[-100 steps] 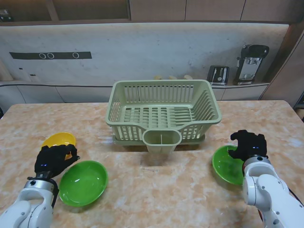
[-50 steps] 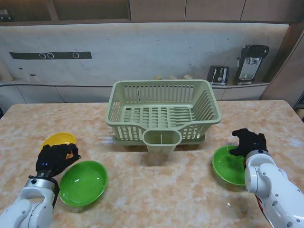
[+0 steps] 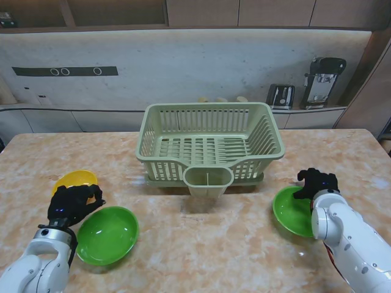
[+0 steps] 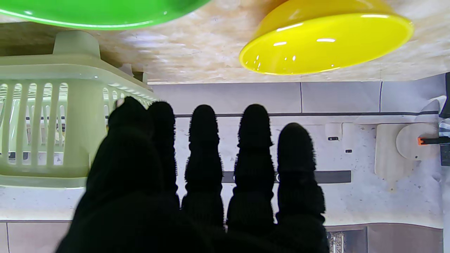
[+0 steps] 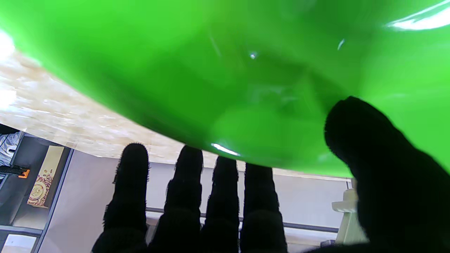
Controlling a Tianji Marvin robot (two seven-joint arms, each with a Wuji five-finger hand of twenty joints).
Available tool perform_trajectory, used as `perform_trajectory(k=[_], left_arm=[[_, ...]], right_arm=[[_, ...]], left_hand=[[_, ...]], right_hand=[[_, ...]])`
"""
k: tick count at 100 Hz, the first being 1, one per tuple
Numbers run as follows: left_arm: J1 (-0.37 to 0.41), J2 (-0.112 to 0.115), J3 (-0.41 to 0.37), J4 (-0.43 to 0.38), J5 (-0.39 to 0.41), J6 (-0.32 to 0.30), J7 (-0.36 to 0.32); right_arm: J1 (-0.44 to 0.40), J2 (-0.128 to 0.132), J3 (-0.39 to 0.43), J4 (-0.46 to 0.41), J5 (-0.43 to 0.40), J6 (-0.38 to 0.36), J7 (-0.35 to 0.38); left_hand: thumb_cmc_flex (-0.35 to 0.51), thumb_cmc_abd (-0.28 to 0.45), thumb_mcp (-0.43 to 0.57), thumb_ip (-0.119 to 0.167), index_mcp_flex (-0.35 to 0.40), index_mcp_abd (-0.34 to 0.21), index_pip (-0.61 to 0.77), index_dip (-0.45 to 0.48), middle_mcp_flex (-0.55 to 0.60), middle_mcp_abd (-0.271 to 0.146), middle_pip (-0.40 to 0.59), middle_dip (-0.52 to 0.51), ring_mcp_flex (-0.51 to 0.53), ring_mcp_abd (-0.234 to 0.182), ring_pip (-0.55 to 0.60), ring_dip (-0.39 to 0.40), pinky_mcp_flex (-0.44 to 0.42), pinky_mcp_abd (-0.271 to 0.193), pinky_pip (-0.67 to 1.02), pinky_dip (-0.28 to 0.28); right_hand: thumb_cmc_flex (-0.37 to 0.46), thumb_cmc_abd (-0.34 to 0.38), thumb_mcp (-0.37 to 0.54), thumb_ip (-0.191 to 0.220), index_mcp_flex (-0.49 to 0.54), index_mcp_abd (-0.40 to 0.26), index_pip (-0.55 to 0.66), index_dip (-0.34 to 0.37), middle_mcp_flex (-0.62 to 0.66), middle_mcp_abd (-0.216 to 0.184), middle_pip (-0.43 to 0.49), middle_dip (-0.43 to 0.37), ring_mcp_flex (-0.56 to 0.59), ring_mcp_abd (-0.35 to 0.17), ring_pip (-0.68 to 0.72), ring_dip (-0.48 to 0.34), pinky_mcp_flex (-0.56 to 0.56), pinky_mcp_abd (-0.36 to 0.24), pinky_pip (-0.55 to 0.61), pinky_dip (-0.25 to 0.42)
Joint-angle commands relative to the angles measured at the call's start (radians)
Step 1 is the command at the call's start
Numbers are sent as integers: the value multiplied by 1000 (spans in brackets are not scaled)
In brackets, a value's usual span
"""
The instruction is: Stack bowls and put them on the dishrack
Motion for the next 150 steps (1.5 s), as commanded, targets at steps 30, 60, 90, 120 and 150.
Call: perform_trajectory(k=[30,60,90,120,150], left_arm=[[-1,0,3,-1,3,-3,-14],[1,-1,2,-3,4,-2,-14],[3,-1,0,-4,5,-4,-11],[4,-1,0,-4,5,-4,-9],[4,-1,0,-4,5,-4,-9]], right_arm=[[24,-17,-40,61,47,11,-50],[-11,-30,3,23,107,1,-75],[-115,-40,101,-111,135,-11,-74],[-228,-48,185,-260,151,-14,-61],[-341,-54,252,-417,147,-37,-52]], left_hand=[[29,33,-11,6,10,4,-7,-6,-1,11,8,-11,4,16,1,-7,-11,23,1,6],[29,34,-11,6,9,4,-8,-6,-1,10,8,-11,4,15,-1,-8,-13,26,-2,5],[29,34,-11,6,9,5,-8,-7,-1,11,8,-11,4,14,-1,-7,-13,27,-3,6],[29,34,-11,6,10,4,-8,-7,-1,12,8,-11,5,17,-1,-6,-15,30,-3,6],[28,35,-11,6,9,4,-9,-7,-1,12,8,-11,4,15,-2,-7,-15,29,-4,7]], right_hand=[[163,-161,181,-129,255,-257,384,81,337,-95,197,228,306,-73,395,242,325,-92,301,110],[400,-160,262,-117,426,-390,527,242,507,-151,247,413,416,-76,639,339,559,-180,463,129],[453,-194,418,-143,527,-374,534,401,547,-169,220,469,447,-96,765,357,703,-232,525,65],[458,-254,526,-152,576,-357,530,437,582,-160,232,510,520,-72,830,366,834,-256,598,57],[458,-253,556,-144,590,-340,524,454,593,-140,232,528,589,-79,838,361,856,-293,680,93]])
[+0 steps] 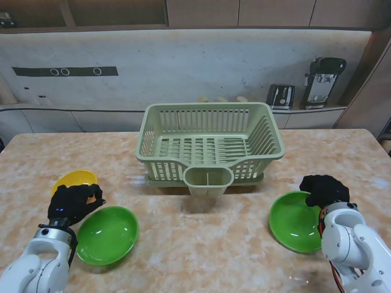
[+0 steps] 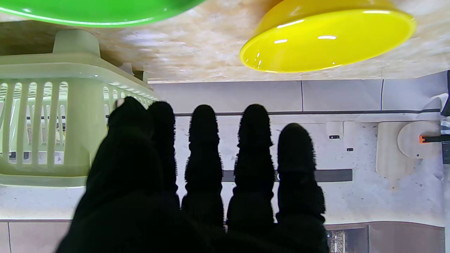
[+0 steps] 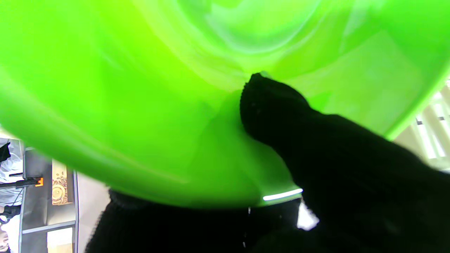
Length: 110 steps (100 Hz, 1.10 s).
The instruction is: Stack bowls and put them on the dishrack
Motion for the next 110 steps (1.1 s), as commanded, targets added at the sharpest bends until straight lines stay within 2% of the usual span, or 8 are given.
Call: perform_trajectory(k=[1,21,60,110], left_arm=[[6,-1,-1,-4,2,-3,-12],[6,-1,-1,-4,2,-3,-12],[5,-1,-2,-1,0,-11,-7],[7,-2,-3,-1,1,-12,-2]], right_arm=[[-27,-8,3,-31,0,-10,11],[-91,-13,24,-129,17,-28,16],[-176,-22,48,-246,73,-111,-5],[-223,-27,-4,-311,172,-233,-23]], left_hand=[[28,34,-11,6,9,4,-8,-7,-1,12,8,-11,4,15,-2,-6,-11,27,-1,7],[28,34,-11,6,10,4,-8,-7,0,11,8,-10,4,15,-2,-6,-11,27,-1,7],[29,34,-11,6,10,4,-8,-6,0,11,8,-10,6,16,-1,-6,-11,26,-1,7],[27,34,-11,6,10,4,-9,-7,1,10,8,-10,6,16,-1,-6,-10,28,-1,7]], right_hand=[[117,77,170,35,121,-67,94,36,28,-1,11,22,91,-44,57,24,42,-72,80,26],[117,113,157,53,121,-55,86,39,25,14,6,23,132,-61,43,22,50,-110,110,48],[122,174,117,82,120,-31,69,36,24,43,-3,12,180,-82,10,38,57,-166,131,82],[122,217,84,94,117,-8,44,21,21,69,-12,-7,202,-90,-9,53,60,-202,131,99]])
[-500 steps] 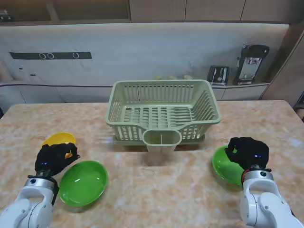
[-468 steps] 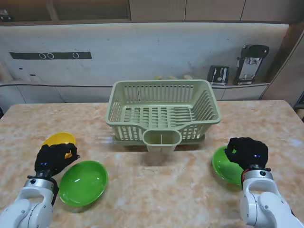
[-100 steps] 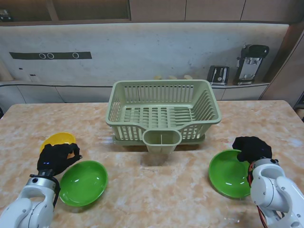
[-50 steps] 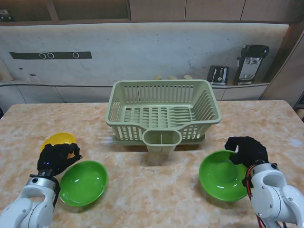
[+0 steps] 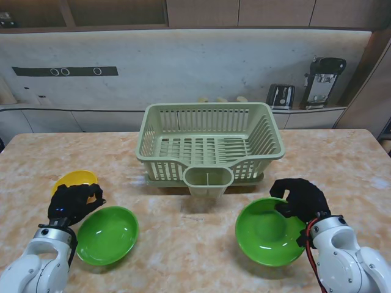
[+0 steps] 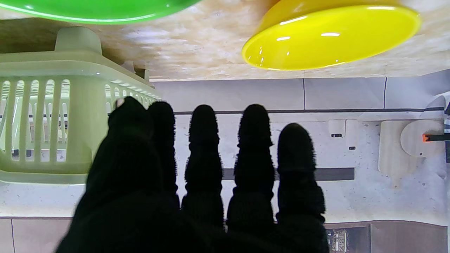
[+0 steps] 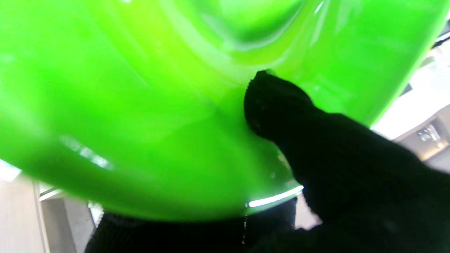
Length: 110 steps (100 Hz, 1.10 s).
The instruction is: Stack bowls and put them on the dishrack
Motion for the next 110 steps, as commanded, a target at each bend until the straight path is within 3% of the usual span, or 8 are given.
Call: perform_trajectory(k=[1,55,110], left_arm=[[6,-2,-1,-2,1,-3,-11],[7,-2,-4,-2,1,-8,-7],[9,-3,-4,-2,1,-6,0]], right_arm=[[-10,-11,-20,-15,13,-18,15],[48,-4,-171,21,84,-77,34],[188,-11,-359,152,174,-66,21]], left_hand=[[27,35,-11,6,10,4,-9,-7,1,10,8,-10,6,16,-1,-6,-10,28,-1,7],[27,35,-11,6,12,5,-9,-6,1,11,7,-10,6,16,-2,-6,-11,29,-2,7],[26,35,-11,6,10,2,-10,-6,1,12,7,-10,6,15,-3,-6,-10,27,-2,7]], right_hand=[[122,194,134,94,111,-63,51,13,21,8,-11,-13,137,-84,24,41,21,-167,78,28],[117,228,108,95,106,-37,19,-15,15,27,-16,-45,148,-90,10,53,21,-186,72,32],[117,263,68,92,91,-22,2,-54,-2,40,-6,-80,141,-94,-3,59,17,-183,54,22]])
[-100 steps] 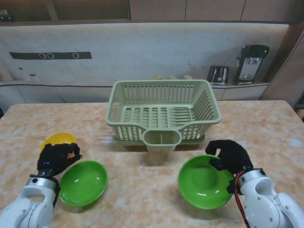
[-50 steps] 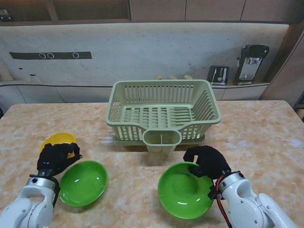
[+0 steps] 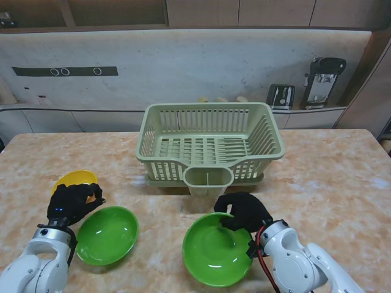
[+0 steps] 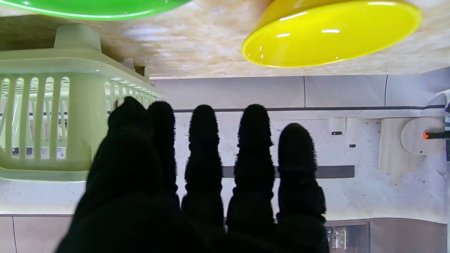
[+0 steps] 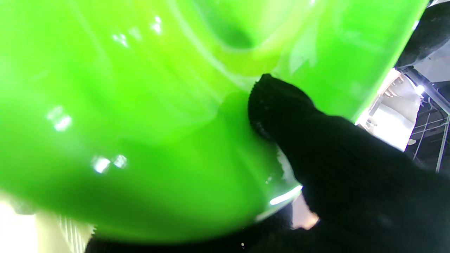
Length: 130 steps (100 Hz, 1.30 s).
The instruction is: Stack bowls and put them on the dishrack
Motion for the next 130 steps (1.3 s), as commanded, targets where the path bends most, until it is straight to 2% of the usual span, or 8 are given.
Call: perform_trajectory(k=[1,33,37,41,81,85,130], left_arm=[[7,-3,0,-3,1,-1,-9],[11,-3,-4,-5,0,-4,-7],[11,-3,-4,-5,0,-4,-7],[11,-3,-4,-5,0,-4,-7],[16,-4,-7,-7,-1,0,-1],[16,-4,-7,-7,-1,0,-1],[17,-4,-9,-7,-1,-6,-1]], right_arm=[[8,-17,-21,19,8,4,5],[81,-27,-111,97,41,19,-18],[87,-27,-120,104,46,19,-16],[92,-27,-128,110,52,19,-13],[136,-25,-199,170,85,16,18],[141,-26,-206,179,85,18,15],[189,-37,-253,245,104,64,5]], left_hand=[[27,35,-11,6,10,2,-10,-6,1,11,7,-10,6,15,-3,-6,-10,19,-2,7],[27,35,-11,6,11,5,-10,-6,2,11,7,-10,5,16,-3,-6,-10,21,-2,7],[26,36,-11,6,11,3,-10,-6,1,11,6,-10,5,15,-3,-6,-11,20,-3,7],[26,35,-12,6,10,2,-10,-6,2,12,7,-10,6,16,-3,-6,-11,20,-3,7],[26,36,-11,6,11,3,-9,-6,2,11,7,-10,5,16,-2,-5,-10,20,-2,7],[26,35,-11,6,11,2,-9,-6,2,12,7,-10,6,16,-2,-5,-11,20,-2,7],[26,36,-11,6,11,3,-9,-5,1,11,7,-10,6,15,-3,-6,-11,21,-3,7]], right_hand=[[117,200,124,92,91,-78,56,-9,-2,8,5,-16,120,-84,18,31,7,-174,54,12],[118,212,109,86,81,-75,55,-32,-13,13,17,-36,115,-86,16,28,6,-166,49,2],[118,214,108,86,78,-74,54,-36,-15,13,19,-39,114,-86,16,27,6,-166,48,0],[119,216,102,88,74,-73,68,-71,-21,14,38,-59,113,-86,19,21,6,-163,50,-13],[112,238,80,79,57,-74,57,-104,-29,18,33,-73,104,-91,7,12,0,-156,38,-25],[111,244,71,82,49,-76,73,-142,-36,19,42,-85,102,-91,6,4,1,-151,39,-42],[94,288,20,84,6,-79,65,-193,-74,26,42,-106,66,-92,-24,-21,-14,-94,-5,-87]])
